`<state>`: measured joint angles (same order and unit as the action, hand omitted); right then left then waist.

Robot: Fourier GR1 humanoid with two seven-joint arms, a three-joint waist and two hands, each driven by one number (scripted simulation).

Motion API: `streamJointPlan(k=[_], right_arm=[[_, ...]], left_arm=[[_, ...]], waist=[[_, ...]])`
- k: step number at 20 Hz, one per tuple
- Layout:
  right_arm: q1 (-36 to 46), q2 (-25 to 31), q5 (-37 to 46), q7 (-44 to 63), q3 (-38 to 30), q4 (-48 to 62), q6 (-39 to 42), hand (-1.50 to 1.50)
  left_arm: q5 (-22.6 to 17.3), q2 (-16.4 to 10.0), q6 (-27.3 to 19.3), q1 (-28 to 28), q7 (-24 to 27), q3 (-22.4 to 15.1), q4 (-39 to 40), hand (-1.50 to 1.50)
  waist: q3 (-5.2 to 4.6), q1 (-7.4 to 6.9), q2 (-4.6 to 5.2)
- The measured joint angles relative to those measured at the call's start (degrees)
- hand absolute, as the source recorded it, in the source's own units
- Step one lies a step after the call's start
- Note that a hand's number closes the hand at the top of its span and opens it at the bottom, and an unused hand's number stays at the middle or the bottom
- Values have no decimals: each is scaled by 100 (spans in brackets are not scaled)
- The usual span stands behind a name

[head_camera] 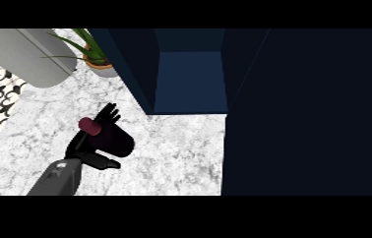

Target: Pick up the wine, place it into the cabinet and close the cabinet

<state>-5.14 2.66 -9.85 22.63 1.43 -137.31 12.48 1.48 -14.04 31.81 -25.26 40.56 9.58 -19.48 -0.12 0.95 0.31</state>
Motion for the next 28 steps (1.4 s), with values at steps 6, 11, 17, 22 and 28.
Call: streamJointPlan(k=[6, 11, 17, 22, 28], right_arm=[[-36, 0, -93, -58, -35, 36, 59, -150], [-29, -24, -58, -22, -24, -6, 10, -150], [94, 47, -106, 31, -120, 34, 27, -150], [74, 1, 15, 57, -34, 9, -15, -150], [26, 14, 45, 62, -97, 29, -28, -150]], left_arm=[[-5, 112, -64, -151, 125, 1, 288, 150], [44, 82, 39, -95, 251, -78, 372, 150], [114, 149, -2, -146, 357, -170, 456, 150], [142, 211, -234, -9, 656, -204, 401, 150], [-385, 430, -856, 749, 1188, 216, -164, 150]], waist=[[-2, 25, 8], [-1, 16, 6], [0, 21, 6], [10, 2, -10], [50, -131, -86]])
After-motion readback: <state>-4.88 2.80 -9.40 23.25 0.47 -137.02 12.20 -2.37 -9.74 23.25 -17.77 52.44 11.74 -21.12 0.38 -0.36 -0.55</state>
